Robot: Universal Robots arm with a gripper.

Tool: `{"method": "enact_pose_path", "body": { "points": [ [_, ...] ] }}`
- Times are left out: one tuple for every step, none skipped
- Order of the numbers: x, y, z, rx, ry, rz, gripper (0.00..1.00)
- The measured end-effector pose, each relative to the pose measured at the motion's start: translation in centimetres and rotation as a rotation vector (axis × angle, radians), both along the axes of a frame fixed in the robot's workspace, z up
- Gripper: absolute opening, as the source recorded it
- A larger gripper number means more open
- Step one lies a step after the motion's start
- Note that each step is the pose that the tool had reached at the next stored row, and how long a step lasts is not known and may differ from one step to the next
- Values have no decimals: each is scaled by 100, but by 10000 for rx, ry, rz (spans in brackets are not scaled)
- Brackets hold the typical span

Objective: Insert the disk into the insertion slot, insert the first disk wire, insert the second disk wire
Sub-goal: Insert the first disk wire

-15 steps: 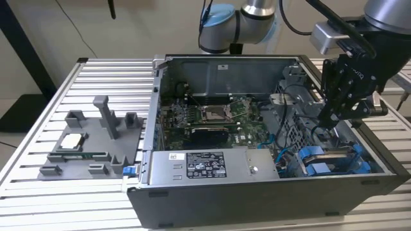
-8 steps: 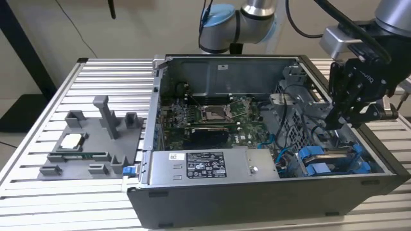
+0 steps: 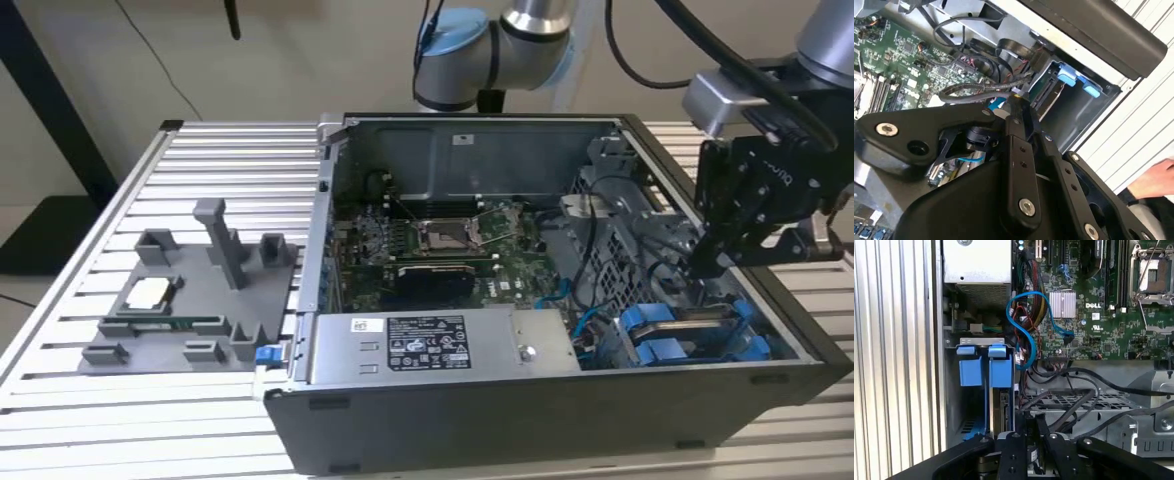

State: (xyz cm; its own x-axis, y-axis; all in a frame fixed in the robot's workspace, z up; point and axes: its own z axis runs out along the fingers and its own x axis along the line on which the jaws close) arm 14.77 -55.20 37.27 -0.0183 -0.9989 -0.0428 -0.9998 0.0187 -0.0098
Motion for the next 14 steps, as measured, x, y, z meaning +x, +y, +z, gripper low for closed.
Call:
{"method": "enact_pose_path", "body": {
  "points": [
    [15,-3,-9,-22,0,1,19],
    [30,-6,-17,-59,0,1,19],
    [46,-9,-23,-105,-1,1,19],
    [61,-12,-29,-148,-1,1,19],
    [77,-15,-35,-201,-1,1,19],
    [88,-18,-40,-252,0,1,19],
    [97,-21,-45,-309,-1,1,19],
    [104,-23,-49,-371,-1,1,19],
    [110,-25,-57,-415,0,1,19],
    [117,-26,-66,-456,-1,1,19],
    [123,-26,-75,-492,-1,1,19],
    [127,-27,-85,-512,-1,1,19],
    [130,-27,-88,-518,-1,1,19],
    [130,-27,-88,-523,-1,0,19]
  ]
}}
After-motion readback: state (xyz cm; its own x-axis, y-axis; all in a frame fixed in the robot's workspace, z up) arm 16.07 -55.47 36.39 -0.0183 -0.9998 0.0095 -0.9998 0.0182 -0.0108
